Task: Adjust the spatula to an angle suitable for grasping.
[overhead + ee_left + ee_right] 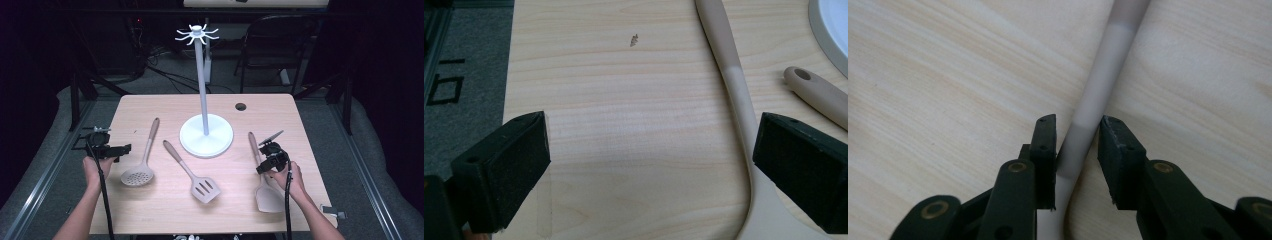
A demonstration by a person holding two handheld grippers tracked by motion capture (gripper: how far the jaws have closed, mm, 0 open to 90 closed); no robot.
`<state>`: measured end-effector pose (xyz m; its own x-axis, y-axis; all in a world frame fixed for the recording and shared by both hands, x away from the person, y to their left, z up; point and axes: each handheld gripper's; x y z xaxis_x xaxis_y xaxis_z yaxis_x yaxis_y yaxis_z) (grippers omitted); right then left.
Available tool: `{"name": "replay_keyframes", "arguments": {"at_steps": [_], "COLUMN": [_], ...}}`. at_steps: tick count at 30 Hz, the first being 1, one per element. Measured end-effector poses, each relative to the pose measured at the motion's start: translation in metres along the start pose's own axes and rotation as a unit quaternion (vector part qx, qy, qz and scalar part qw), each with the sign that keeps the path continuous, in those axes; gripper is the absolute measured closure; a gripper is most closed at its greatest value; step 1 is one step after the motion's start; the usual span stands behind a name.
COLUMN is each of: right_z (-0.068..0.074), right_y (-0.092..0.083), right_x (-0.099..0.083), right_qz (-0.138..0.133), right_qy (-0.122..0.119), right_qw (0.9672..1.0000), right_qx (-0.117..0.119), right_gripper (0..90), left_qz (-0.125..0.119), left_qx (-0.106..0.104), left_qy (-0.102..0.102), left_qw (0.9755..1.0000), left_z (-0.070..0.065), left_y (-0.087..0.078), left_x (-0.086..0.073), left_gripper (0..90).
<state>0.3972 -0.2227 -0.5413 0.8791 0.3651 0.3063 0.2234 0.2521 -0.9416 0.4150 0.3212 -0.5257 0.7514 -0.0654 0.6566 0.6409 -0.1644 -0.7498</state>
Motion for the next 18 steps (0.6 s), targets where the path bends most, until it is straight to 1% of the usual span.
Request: {"name": "replay_keyframes", "arguments": {"at_steps": [1, 2, 5, 6, 7, 9, 10, 11, 13, 14, 17, 18], "right_z": [0.0, 0.0, 0.0, 0.0, -0.001, -0.001, -0.001, 0.0, 0.0, 0.0, 0.002, 0.002], "right_y": [-0.002, -0.002, -0.002, -0.001, -0.001, -0.001, -0.001, -0.002, -0.003, -0.003, 0.002, 0.003], "right_x": [0.0, 0.0, 0.0, 0.001, 0.002, 0.004, 0.004, 0.006, 0.011, 0.011, 0.017, 0.018], "right_qz": [0.014, 0.018, 0.02, 0.018, 0.019, 0.01, 0.01, 0.006, -0.002, -0.002, 0.005, 0.004], "right_qy": [-0.007, -0.011, -0.008, -0.002, 0.0, -0.001, -0.001, 0.002, 0.003, 0.003, -0.001, 0.002], "right_qw": [0.9999, 0.9998, 0.9998, 0.9998, 0.9997, 0.9999, 0.9999, 0.9999, 1.0, 1.0, 0.9999, 0.9999], "right_qx": [0.004, 0.002, 0.001, 0.01, 0.013, 0.01, 0.01, 0.008, 0.006, 0.006, -0.01, -0.012], "right_gripper": [70.6, 70.8, 70.6, 69.6, 68.1, 67.0, 67.0, 66.7, 66.7, 66.7, 68.1, 68.3], "left_qz": [-0.001, -0.001, -0.003, -0.002, -0.001, -0.001, -0.001, -0.001, 0.0, 0.0, 0.001, 0.001], "left_qx": [0.0, 0.002, 0.003, 0.003, 0.002, 0.003, 0.003, 0.003, 0.002, 0.002, 0.002, 0.003], "left_qy": [0.0, 0.001, 0.002, 0.002, 0.001, 0.002, 0.002, 0.003, 0.006, 0.006, 0.006, 0.007], "left_qw": [1.0, 1.0, 1.0, 1.0, 1.0, 1.0, 1.0, 1.0, 1.0, 1.0, 1.0, 1.0], "left_z": [-0.001, -0.002, -0.003, -0.003, -0.004, -0.004, -0.004, -0.005, -0.006, -0.006, -0.007, -0.007], "left_y": [0.0, -0.001, -0.002, -0.001, -0.001, -0.001, -0.001, -0.001, 0.0, 0.0, 0.0, 0.0], "left_x": [0.0, 0.001, 0.001, 0.001, 0.001, 0.001, 0.001, 0.001, 0.001, 0.001, 0.001, 0.001], "left_gripper": [1.4, 1.4, 1.4, 1.4, 1.4, 1.4, 1.4, 1.4, 1.5, 1.5, 1.5, 1.5]}}
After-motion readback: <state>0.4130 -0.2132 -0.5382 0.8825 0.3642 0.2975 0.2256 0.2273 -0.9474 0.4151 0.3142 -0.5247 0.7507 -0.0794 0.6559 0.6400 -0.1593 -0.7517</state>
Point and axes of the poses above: each handheld gripper's, and its own axes: y roughly forward along the jaws, x roughly out of its top, z roughly to its left, and after that the axes turned 1 degree about -y, right-handed
